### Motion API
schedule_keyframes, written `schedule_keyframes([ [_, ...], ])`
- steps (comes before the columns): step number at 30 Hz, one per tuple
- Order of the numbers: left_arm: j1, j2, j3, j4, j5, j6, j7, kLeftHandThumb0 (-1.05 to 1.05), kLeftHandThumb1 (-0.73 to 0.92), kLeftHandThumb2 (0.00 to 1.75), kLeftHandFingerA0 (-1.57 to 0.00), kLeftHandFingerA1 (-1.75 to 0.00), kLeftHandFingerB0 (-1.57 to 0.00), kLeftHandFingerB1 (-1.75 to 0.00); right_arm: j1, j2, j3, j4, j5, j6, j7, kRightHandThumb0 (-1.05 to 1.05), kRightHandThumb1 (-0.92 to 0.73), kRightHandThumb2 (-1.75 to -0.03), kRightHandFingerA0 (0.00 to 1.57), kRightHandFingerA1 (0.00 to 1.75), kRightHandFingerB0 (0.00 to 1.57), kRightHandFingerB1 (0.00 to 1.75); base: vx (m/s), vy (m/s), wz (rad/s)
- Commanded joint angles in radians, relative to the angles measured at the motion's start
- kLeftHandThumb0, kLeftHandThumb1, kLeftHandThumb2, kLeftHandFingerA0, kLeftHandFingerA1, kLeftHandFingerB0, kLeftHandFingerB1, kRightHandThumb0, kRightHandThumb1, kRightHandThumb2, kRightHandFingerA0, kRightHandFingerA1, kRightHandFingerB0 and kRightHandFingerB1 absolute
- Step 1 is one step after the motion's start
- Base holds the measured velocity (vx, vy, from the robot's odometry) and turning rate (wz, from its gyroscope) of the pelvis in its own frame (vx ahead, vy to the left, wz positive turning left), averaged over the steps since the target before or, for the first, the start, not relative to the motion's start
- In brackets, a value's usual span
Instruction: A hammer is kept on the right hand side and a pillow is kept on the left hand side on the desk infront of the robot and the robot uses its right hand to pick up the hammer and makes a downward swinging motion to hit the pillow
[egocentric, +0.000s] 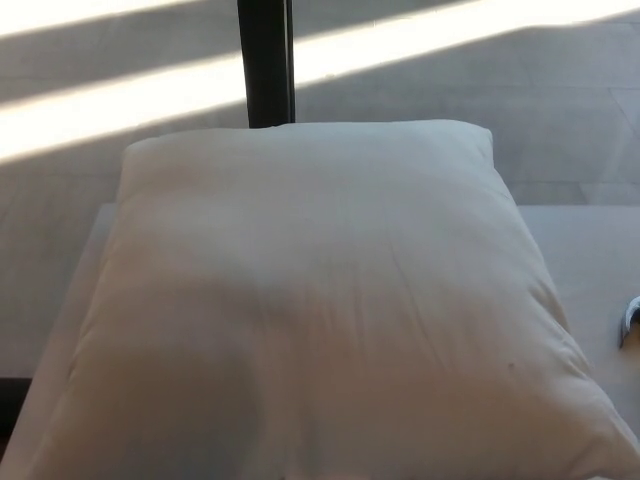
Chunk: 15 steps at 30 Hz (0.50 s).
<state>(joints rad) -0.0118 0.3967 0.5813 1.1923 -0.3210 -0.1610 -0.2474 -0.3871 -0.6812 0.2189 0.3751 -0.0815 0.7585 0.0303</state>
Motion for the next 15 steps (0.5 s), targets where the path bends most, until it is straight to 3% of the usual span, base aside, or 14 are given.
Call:
schedule_keyframes([
  [1, 0.005, 0.05, 0.009, -0.005, -0.014, -0.012, -0.011, -0.57, 0.63, 0.59, -0.67, -0.47, -0.61, -0.45, 0.095, -0.197, 0.001, -0.095, -0.01, -0.356, 0.282, -1.01, -0.59, -0.9, 0.0, 0.0, 0.0, 0.01, 0.0, 0.0, 0.0],
  [6, 0.007, 0.051, 0.015, -0.005, -0.02, -0.018, -0.023, -0.58, 0.62, 0.59, -0.66, -0.49, -0.62, -0.46, 0.121, -0.201, -0.107, -0.099, 0.062, -0.382, 0.295, -1.02, -0.61, -0.92, 0.0, 0.0, 0.0, 0.01, 0.0, 0.0, 0.0],
  [7, 0.007, 0.052, 0.015, -0.003, -0.02, -0.017, -0.025, -0.57, 0.63, 0.59, -0.65, -0.48, -0.6, -0.45, 0.137, -0.164, -0.235, -0.087, 0.169, -0.359, 0.321, -1.01, -0.58, -0.93, 0.0, 0.0, 0.0, 0.03, 0.0, 0.0, 0.0],
  [13, -0.004, 0.056, 0.013, -0.001, -0.017, -0.014, -0.018, -0.56, 0.63, 0.59, -0.67, -0.47, -0.63, -0.46, 0.207, -0.104, -0.524, -0.1, 0.305, -0.356, 0.335, -1.0, -0.65, -0.95, 0.0, 0.0, 0.0, 0.01, 0.0, 0.0, 0.0],
  [14, -0.003, 0.055, 0.012, -0.004, -0.016, -0.015, -0.016, -0.56, 0.63, 0.59, -0.66, -0.47, -0.62, -0.45, 0.215, -0.085, -0.586, -0.101, 0.34, -0.35, 0.337, -0.95, -0.85, -0.71, 0.0, 0.0, 0.0, 0.0, 0.0, 0.0, 0.0],
  [15, -0.005, 0.055, 0.016, -0.005, -0.022, -0.004, -0.016, -0.56, 0.62, 0.6, -0.65, -0.47, -0.61, -0.45, 0.224, -0.078, -0.624, -0.087, 0.348, -0.374, 0.333, -0.98, -0.88, -0.67, 0.0, 0.0, 0.0, 0.0, 0.0, 0.0, 0.0],
])
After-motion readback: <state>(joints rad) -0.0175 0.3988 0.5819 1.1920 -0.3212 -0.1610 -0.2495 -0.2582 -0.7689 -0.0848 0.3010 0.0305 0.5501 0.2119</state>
